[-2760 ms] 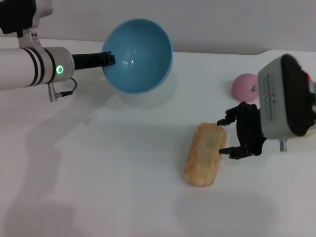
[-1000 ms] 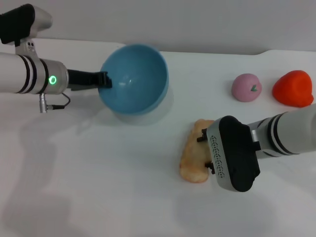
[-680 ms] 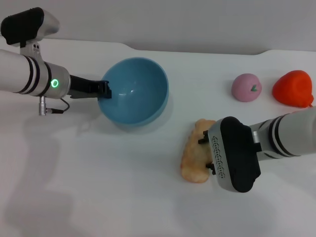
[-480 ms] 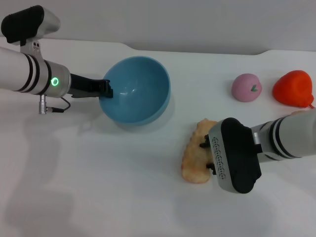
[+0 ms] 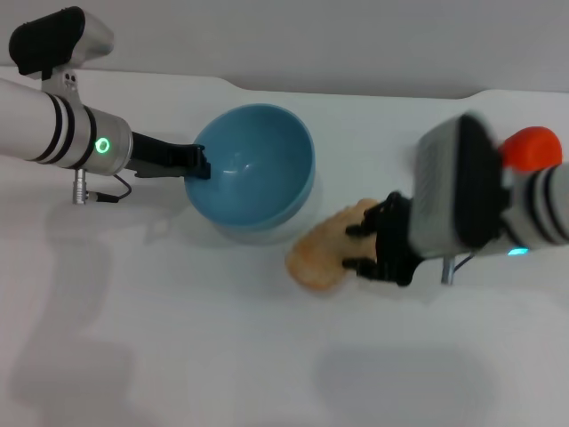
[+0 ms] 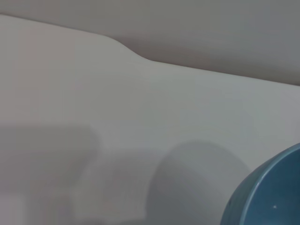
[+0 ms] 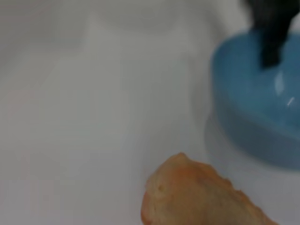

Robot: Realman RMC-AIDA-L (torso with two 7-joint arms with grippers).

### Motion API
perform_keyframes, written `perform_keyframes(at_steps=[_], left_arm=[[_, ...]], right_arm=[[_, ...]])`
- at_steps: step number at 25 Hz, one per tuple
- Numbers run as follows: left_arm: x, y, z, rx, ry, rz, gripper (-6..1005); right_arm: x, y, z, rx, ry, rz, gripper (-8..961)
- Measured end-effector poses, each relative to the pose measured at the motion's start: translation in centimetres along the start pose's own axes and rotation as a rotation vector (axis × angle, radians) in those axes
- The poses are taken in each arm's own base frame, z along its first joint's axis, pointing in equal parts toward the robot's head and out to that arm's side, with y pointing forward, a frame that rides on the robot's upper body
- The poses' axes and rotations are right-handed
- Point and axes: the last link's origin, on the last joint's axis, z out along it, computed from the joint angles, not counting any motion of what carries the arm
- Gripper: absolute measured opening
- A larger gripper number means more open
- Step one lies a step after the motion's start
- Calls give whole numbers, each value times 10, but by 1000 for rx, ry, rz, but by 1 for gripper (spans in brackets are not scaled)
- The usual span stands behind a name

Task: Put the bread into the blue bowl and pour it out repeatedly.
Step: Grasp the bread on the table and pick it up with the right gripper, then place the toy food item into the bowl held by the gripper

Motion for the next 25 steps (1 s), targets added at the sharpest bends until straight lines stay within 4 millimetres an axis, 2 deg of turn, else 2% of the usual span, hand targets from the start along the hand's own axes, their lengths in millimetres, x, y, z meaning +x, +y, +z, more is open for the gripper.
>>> perform_keyframes(at_steps=[8,13,15,18,21,25], left_arm=[[-2,17,8,-1,-65,66,8],[-6,42,19,-22,-112,129,8],[-6,52,23,-32,-119,147,9],[-4,69,29,-48,-136,191,9],[-5,86,35,-50,-170,233,9],[-7,96,37,-47,-187,255,10]], right_arm=[[9,-13,-58,-10,-292,308,396],[14,-12,-102,2,-593,405,338],[14,-11,-110,2,-656,422,320],[14,-8,-112,-16,-682,431,292],[17,-7,-104,-38,-682,459,264],[23,-5,-93,-55,-680,468,236]])
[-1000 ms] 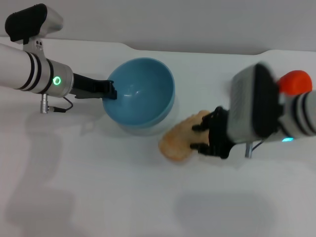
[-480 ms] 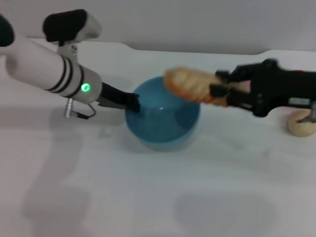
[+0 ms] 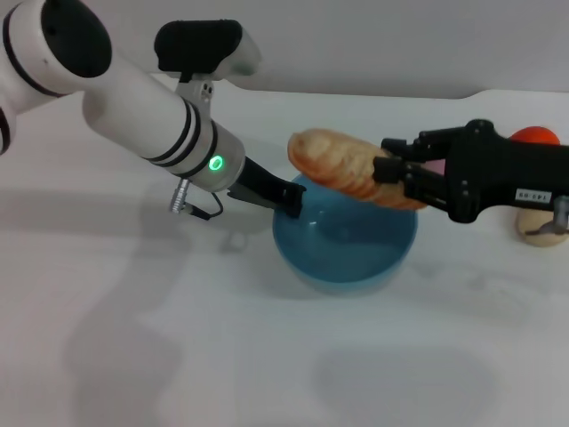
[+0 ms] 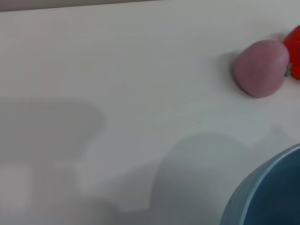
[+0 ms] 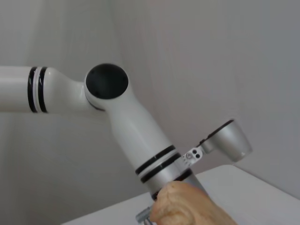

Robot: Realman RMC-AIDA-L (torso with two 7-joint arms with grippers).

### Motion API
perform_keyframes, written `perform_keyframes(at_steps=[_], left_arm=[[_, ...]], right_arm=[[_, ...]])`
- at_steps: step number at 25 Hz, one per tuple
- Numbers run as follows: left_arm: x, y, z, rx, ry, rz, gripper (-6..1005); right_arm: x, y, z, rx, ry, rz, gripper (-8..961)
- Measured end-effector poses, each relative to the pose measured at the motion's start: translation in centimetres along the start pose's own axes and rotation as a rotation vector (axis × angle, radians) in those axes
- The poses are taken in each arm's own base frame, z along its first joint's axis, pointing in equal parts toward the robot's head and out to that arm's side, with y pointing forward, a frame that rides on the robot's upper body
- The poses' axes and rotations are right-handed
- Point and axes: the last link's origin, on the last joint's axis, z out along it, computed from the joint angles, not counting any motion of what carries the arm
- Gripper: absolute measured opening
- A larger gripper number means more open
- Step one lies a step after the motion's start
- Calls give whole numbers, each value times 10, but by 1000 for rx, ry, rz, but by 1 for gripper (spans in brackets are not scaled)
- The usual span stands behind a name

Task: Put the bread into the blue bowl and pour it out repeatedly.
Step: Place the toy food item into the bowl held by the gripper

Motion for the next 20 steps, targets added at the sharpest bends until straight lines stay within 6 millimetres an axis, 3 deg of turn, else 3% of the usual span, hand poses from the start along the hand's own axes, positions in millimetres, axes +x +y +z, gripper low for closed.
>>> perform_keyframes(at_steps=[6,18,20], left_arm=[[1,11,1,-29,-6,7,10],[0,12,-2,-42,-13,14,11],[-1,12,-2,-43,-15,15,11]], right_arm=[[17,0,6,-23,13,24,204],[51,-5,6,10,96,-33,134],[51,-6,4,20,96,-33,276]])
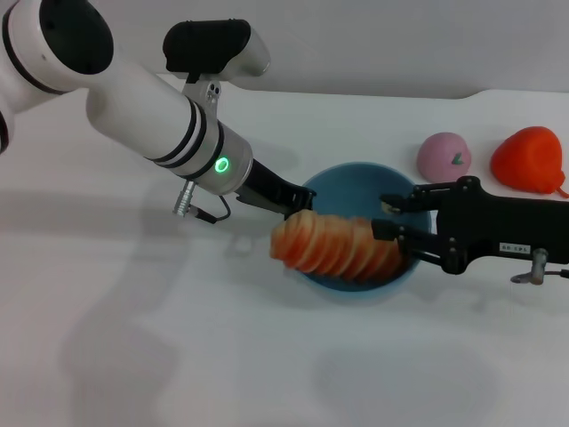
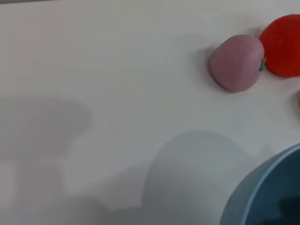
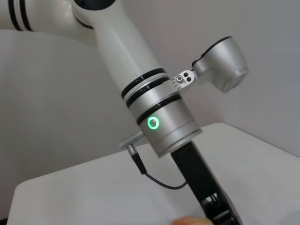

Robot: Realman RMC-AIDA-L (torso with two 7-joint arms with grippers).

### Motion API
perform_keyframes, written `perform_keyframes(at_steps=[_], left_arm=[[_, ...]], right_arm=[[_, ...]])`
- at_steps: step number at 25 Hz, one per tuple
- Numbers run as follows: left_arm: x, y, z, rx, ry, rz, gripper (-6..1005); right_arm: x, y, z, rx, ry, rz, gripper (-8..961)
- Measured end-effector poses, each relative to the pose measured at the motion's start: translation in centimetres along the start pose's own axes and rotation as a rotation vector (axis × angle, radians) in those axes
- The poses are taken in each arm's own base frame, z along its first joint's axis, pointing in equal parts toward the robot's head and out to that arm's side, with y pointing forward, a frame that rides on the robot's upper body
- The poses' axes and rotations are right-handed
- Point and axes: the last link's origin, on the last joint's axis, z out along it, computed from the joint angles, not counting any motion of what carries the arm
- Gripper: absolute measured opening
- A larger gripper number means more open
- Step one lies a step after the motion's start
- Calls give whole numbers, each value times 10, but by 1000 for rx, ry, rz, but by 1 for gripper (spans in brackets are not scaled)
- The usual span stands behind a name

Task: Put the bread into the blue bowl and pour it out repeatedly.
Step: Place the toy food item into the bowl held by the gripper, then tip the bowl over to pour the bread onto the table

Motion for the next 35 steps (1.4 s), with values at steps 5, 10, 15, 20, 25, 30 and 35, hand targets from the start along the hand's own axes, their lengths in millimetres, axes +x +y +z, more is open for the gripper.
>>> perform_keyframes(at_steps=[5,10,15,20,25,30,35], left_arm=[[-2,-5,0,13,3,-6,12],[4,-13,0,48,66,-10,12],[24,-11,5,130,212,71,12],[40,2,12,194,342,214,11],[51,12,15,228,448,304,10],[48,21,25,272,554,430,9],[32,26,36,297,619,563,8]], right_arm=[[-2,-7,-17,65,-40,12,361],[-6,-13,-60,202,-210,67,365],[5,-15,-107,351,-313,133,365],[37,-8,-132,427,-238,262,364],[70,0,-147,463,-93,454,364],[80,6,-156,481,-90,526,364],[85,8,-156,485,-107,553,364]])
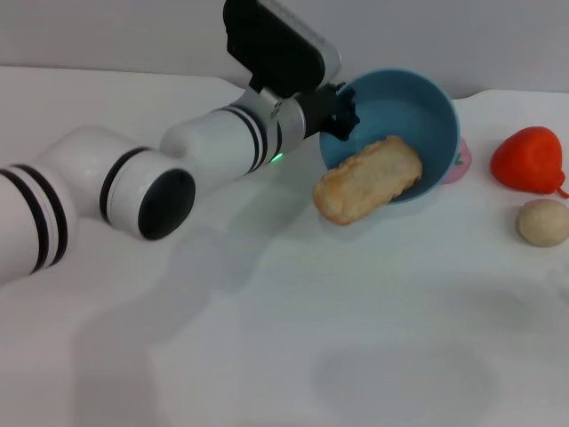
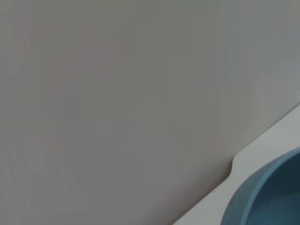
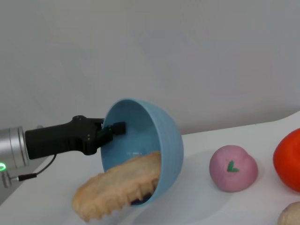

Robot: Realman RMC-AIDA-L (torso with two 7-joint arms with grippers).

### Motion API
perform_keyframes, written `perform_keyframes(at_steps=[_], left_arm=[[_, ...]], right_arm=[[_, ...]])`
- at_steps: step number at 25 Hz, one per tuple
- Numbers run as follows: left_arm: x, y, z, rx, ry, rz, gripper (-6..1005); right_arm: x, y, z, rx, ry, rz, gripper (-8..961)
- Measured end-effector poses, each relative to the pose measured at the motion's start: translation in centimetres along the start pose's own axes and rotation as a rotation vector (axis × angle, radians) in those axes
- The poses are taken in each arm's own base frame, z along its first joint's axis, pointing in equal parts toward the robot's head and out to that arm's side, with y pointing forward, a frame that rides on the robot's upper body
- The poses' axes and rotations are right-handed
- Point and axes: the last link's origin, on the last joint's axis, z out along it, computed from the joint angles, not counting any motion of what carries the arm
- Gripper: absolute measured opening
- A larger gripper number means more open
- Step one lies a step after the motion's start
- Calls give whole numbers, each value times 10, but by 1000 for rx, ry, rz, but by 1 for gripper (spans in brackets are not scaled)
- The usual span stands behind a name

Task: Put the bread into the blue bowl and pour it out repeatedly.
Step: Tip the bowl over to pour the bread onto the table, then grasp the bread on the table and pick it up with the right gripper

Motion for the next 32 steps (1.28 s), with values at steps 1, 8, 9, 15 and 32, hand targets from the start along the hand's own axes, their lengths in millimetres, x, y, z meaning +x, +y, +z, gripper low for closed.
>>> perform_keyframes(at_steps=[1,8,9,15,32], left_arm=[[-2,1,-1,2,11,13,8],[-10,15,-25,57,269,226,7],[-10,16,-27,67,290,256,7],[-11,36,-39,75,389,553,6],[-12,38,-46,177,371,674,5]], right_arm=[[0,0,1,-4,1,3,364],[2,0,3,-10,17,2,364],[1,0,3,-9,15,2,364],[1,1,7,-17,15,5,363],[0,4,14,-43,16,-4,363]])
